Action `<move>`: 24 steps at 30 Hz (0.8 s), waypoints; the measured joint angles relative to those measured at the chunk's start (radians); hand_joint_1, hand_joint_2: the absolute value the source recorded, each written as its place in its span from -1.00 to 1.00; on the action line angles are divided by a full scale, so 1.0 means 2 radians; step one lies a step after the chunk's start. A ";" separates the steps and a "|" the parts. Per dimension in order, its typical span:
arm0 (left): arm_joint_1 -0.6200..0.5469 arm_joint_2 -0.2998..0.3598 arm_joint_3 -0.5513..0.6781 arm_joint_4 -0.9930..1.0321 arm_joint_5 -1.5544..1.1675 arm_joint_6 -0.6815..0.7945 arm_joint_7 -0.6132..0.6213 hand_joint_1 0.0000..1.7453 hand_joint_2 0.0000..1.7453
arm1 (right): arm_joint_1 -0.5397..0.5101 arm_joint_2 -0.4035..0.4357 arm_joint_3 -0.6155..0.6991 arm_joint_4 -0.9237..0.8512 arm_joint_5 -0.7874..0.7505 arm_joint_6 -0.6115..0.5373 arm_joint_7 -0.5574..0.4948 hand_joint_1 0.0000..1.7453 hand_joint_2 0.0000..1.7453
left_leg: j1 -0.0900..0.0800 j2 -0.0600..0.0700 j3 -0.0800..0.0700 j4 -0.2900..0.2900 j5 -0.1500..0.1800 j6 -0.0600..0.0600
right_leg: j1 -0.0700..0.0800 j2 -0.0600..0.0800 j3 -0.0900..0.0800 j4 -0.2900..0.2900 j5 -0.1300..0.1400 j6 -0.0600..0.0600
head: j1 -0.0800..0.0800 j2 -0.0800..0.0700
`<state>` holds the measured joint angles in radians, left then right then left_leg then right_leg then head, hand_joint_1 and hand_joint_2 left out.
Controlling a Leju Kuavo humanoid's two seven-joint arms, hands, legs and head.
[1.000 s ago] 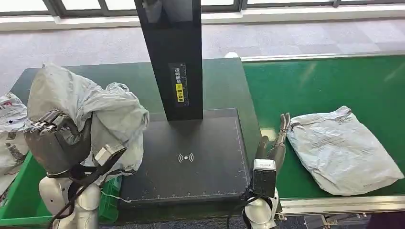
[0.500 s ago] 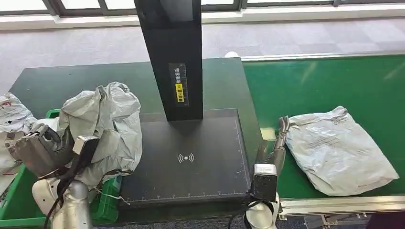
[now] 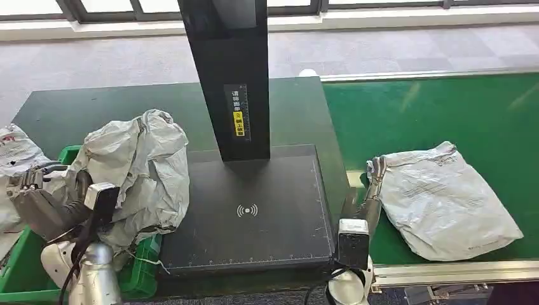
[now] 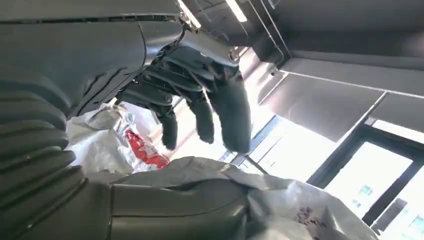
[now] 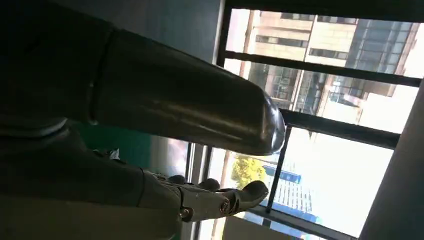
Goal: Moved the parcel from conveyor to table for the left to box.
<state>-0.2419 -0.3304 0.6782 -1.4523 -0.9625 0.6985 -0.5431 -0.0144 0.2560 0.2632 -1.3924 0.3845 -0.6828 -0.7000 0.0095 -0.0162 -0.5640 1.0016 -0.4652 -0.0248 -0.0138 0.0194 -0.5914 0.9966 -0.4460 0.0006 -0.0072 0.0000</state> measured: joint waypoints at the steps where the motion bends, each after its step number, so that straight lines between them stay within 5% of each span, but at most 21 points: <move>1: -0.001 -0.001 0.002 0.000 0.006 0.000 -0.005 -1.00 -1.00 | 0.000 0.000 0.000 0.000 0.000 -0.002 0.000 -1.00 -1.00 | 0.000 0.000 0.000 0.000 0.000 0.000 | 0.000 0.000 0.000 0.000 0.000 0.000 | 0.000 0.000; 12: 0.002 -0.003 -0.001 -0.012 0.132 0.000 -0.054 -1.00 -1.00 | 0.008 0.001 -0.013 -0.003 0.029 -0.008 0.000 -1.00 -1.00 | 0.000 0.000 0.000 0.000 0.000 0.000 | 0.000 0.000 0.000 0.000 0.000 0.000 | 0.000 0.000; 24: 0.007 0.001 -0.126 -0.006 0.301 0.000 -0.068 -1.00 -1.00 | 0.024 0.005 -0.052 -0.059 0.074 -0.008 0.000 -1.00 -1.00 | 0.000 -0.002 0.000 0.000 0.000 0.000 | 0.000 -0.002 0.001 0.000 0.000 0.000 | 0.000 0.000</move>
<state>-0.2277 -0.3292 0.4260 -1.4637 -0.3602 0.6989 -0.6794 0.0341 0.2655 0.1599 -1.5106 0.5321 -0.6996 -0.7000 0.0094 -0.0194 -0.5646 1.0019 -0.4652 -0.0246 -0.0141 0.0164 -0.5896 0.9962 -0.4459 0.0008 -0.0072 0.0000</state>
